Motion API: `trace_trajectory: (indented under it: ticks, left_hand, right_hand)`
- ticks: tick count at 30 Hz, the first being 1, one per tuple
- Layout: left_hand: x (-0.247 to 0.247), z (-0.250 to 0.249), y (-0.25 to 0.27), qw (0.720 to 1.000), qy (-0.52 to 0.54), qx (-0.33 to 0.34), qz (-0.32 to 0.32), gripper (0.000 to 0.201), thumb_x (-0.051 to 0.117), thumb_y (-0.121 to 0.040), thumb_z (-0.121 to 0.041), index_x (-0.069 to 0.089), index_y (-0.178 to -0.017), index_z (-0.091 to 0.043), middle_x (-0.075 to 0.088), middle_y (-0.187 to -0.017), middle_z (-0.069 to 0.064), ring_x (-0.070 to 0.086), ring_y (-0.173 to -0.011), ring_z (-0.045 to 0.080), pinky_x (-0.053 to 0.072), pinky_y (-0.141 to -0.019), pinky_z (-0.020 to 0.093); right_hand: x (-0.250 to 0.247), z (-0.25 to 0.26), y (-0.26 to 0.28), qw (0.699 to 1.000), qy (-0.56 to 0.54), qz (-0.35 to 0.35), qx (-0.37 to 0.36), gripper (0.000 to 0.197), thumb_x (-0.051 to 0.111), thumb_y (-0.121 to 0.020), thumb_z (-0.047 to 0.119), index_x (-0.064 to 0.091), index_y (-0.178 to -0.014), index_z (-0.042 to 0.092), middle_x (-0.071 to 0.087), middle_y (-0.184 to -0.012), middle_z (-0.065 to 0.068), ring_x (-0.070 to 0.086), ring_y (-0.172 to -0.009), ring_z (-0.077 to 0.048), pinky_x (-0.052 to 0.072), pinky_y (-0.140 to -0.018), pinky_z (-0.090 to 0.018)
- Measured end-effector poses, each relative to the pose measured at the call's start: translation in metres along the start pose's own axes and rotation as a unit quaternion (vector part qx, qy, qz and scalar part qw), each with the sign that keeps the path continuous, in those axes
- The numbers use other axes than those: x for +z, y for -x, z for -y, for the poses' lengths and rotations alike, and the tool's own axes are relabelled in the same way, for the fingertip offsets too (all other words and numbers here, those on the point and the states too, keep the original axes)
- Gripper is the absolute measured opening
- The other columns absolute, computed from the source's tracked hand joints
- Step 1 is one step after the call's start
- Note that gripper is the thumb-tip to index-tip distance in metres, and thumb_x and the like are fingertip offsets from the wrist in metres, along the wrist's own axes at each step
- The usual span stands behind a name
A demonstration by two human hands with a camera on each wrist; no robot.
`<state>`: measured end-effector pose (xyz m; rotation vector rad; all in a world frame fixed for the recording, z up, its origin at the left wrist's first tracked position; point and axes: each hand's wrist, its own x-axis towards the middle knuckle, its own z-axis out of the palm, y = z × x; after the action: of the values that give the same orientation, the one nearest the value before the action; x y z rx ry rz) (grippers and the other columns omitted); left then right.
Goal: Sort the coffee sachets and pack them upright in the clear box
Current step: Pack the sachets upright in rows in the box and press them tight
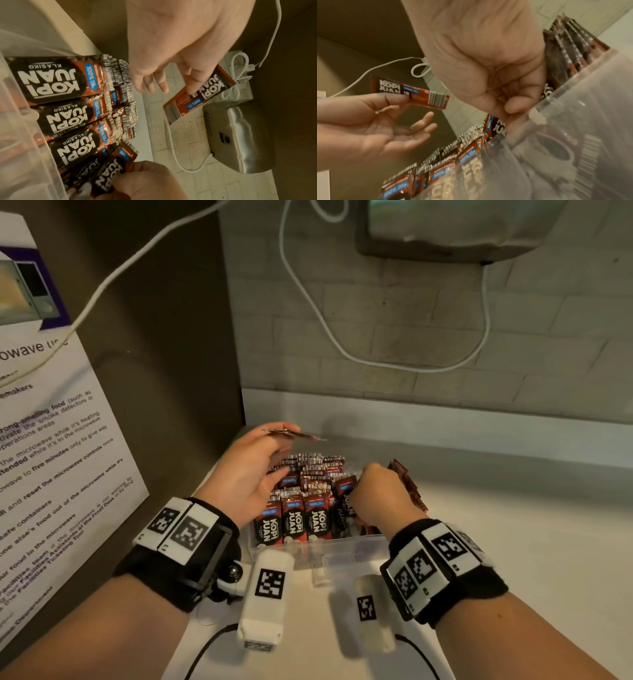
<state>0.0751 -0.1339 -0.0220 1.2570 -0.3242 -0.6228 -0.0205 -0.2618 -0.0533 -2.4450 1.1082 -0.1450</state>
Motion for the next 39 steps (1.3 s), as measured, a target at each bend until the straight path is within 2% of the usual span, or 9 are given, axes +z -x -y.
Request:
trace_trajectory:
  ticks: [6,11,14,22,26,30,34,36,39]
  left_hand:
    - [-0.003,-0.008,0.005,0.997,-0.053,0.022,0.043,0.033,0.047,-0.095,0.001,0.068,-0.079,-0.019,0.072,-0.077,0.0,0.067,-0.072,0.013,0.048,-0.068,0.025]
    - [-0.002,-0.008,0.007,0.995,-0.064,0.039,0.061,0.034,0.043,-0.094,-0.005,0.074,-0.082,-0.013,0.074,-0.096,0.003,0.068,-0.08,0.014,0.053,-0.075,0.03]
    - [-0.002,-0.006,0.007,0.991,-0.098,0.047,0.071,0.027,0.052,-0.09,0.004,0.071,-0.086,-0.013,0.072,-0.089,0.001,0.068,-0.073,0.008,0.056,-0.067,0.024]
    - [-0.003,-0.008,0.001,0.965,-0.23,0.097,0.074,0.053,0.056,-0.08,0.018,0.06,-0.111,-0.025,0.069,-0.086,-0.001,0.066,-0.068,0.008,0.052,-0.055,0.023]
    - [0.003,-0.011,-0.004,0.926,-0.34,0.143,0.08,0.05,0.06,-0.078,0.014,0.071,-0.087,-0.034,0.069,-0.093,-0.003,0.062,-0.08,0.012,0.051,-0.066,0.028]
    - [0.01,-0.017,-0.008,0.905,-0.385,0.164,0.074,0.057,0.053,-0.078,0.016,0.068,-0.098,-0.036,0.07,-0.087,0.002,0.064,-0.079,0.035,0.055,-0.073,0.045]
    - [0.016,-0.018,-0.016,0.873,-0.454,0.159,0.079,0.055,0.054,-0.082,0.012,0.063,-0.119,-0.028,0.069,-0.093,0.003,0.066,-0.082,0.018,0.057,-0.078,0.04]
    - [0.022,-0.014,-0.018,0.86,-0.478,0.16,0.077,0.054,0.055,-0.081,0.012,0.064,-0.118,-0.026,0.064,-0.093,0.0,0.061,-0.074,0.014,0.056,-0.079,0.038]
    - [0.03,-0.006,-0.024,0.857,-0.485,0.156,0.078,0.047,0.057,-0.081,0.011,0.067,-0.112,-0.023,0.057,-0.086,-0.007,0.054,-0.067,0.007,0.054,-0.075,0.032]
  right_hand:
    - [0.004,-0.001,0.003,0.999,0.023,0.03,-0.016,0.011,0.045,-0.093,0.003,0.055,-0.088,0.004,0.065,-0.097,-0.013,0.051,-0.069,-0.018,0.043,-0.055,-0.023]
    - [0.005,-0.001,0.004,0.999,-0.001,0.049,-0.007,0.015,0.044,-0.095,0.005,0.056,-0.104,0.001,0.063,-0.107,-0.013,0.05,-0.077,-0.019,0.04,-0.067,-0.025]
    - [0.005,-0.002,0.003,0.999,-0.004,0.049,0.003,0.018,0.044,-0.095,0.005,0.054,-0.109,0.001,0.063,-0.11,-0.013,0.052,-0.081,-0.02,0.041,-0.068,-0.024]
    - [0.01,-0.005,0.001,0.998,-0.032,0.051,0.029,0.022,0.044,-0.095,0.006,0.05,-0.115,0.0,0.061,-0.115,-0.015,0.056,-0.087,-0.024,0.043,-0.07,-0.026]
    - [0.014,-0.005,-0.001,0.996,-0.054,0.046,0.058,0.035,0.046,-0.095,0.008,0.038,-0.128,-0.002,0.057,-0.121,-0.018,0.059,-0.106,-0.029,0.043,-0.072,-0.027]
    - [0.012,-0.007,-0.002,0.994,-0.078,0.049,0.061,0.034,0.043,-0.096,0.005,0.038,-0.129,-0.006,0.055,-0.124,-0.02,0.061,-0.101,-0.028,0.046,-0.071,-0.029]
    - [0.006,-0.008,0.002,0.982,-0.164,0.078,0.048,0.029,0.041,-0.095,0.0,0.052,-0.119,-0.011,0.058,-0.118,-0.027,0.051,-0.062,-0.015,0.051,-0.057,-0.025]
    - [0.007,-0.008,0.0,0.976,-0.192,0.076,0.062,0.029,0.043,-0.096,0.004,0.054,-0.12,-0.008,0.059,-0.118,-0.024,0.054,-0.065,-0.015,0.05,-0.057,-0.022]
    - [-0.001,-0.002,0.008,0.98,-0.16,0.095,0.065,0.031,0.051,-0.098,0.022,0.06,-0.118,0.0,0.062,-0.119,-0.013,0.062,-0.094,-0.021,0.05,-0.079,-0.024]
